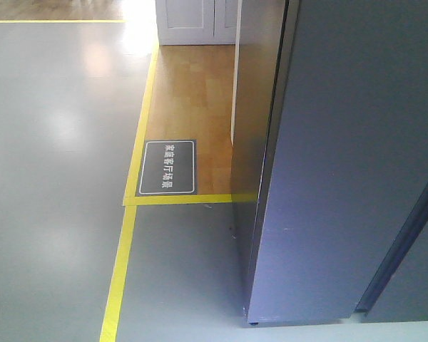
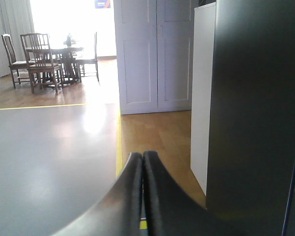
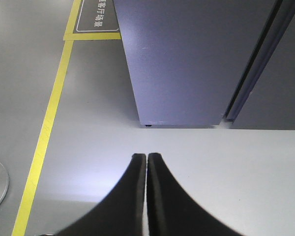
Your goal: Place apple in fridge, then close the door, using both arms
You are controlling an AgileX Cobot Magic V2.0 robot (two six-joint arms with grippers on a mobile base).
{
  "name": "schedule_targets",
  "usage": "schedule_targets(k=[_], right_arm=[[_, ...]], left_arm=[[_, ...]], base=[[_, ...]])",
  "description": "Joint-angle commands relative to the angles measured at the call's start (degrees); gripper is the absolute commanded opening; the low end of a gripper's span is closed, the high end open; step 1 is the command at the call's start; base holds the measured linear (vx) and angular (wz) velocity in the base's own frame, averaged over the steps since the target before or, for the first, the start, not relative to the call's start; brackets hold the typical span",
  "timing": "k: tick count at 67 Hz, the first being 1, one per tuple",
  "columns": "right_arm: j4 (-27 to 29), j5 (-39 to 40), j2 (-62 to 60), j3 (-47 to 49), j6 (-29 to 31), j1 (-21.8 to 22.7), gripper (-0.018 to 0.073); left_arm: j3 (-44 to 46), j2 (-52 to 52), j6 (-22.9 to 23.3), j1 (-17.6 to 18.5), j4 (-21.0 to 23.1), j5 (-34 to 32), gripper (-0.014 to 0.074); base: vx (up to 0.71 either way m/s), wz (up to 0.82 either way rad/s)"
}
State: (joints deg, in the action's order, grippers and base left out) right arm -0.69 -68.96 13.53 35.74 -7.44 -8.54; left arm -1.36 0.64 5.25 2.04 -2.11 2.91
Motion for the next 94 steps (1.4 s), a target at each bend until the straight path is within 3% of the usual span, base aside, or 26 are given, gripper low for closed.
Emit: schedule_targets(k=[1,28,87,94], right_arm=[[-0.27,3.13,0.86,1.32,0.06,-0.04,-0.0003],[-0.27,3.13,0.86,1.32,0.06,-0.04,-0.0003],[-0.27,3.13,0.86,1.32,0.06,-0.04,-0.0003],[-2.74,4.2,0.86,1.32,0.17,-0.04,-0.0003]], left_arm=[[0.9,0.94,0.57,-0.21,0.52,-6.91,-0.0006],[0.9,0.94,0.57,-3.99,1.09,-8.77,-0.0006],[0.95,0.88,0.57,-3.99,1.03,-8.47,-0.0006],[0.95,0.88,0.57,-3.99,1.03,-8.47,-0.0006]], base=[[0.0,0.0],[0.0,0.0],[0.0,0.0],[0.0,0.0]])
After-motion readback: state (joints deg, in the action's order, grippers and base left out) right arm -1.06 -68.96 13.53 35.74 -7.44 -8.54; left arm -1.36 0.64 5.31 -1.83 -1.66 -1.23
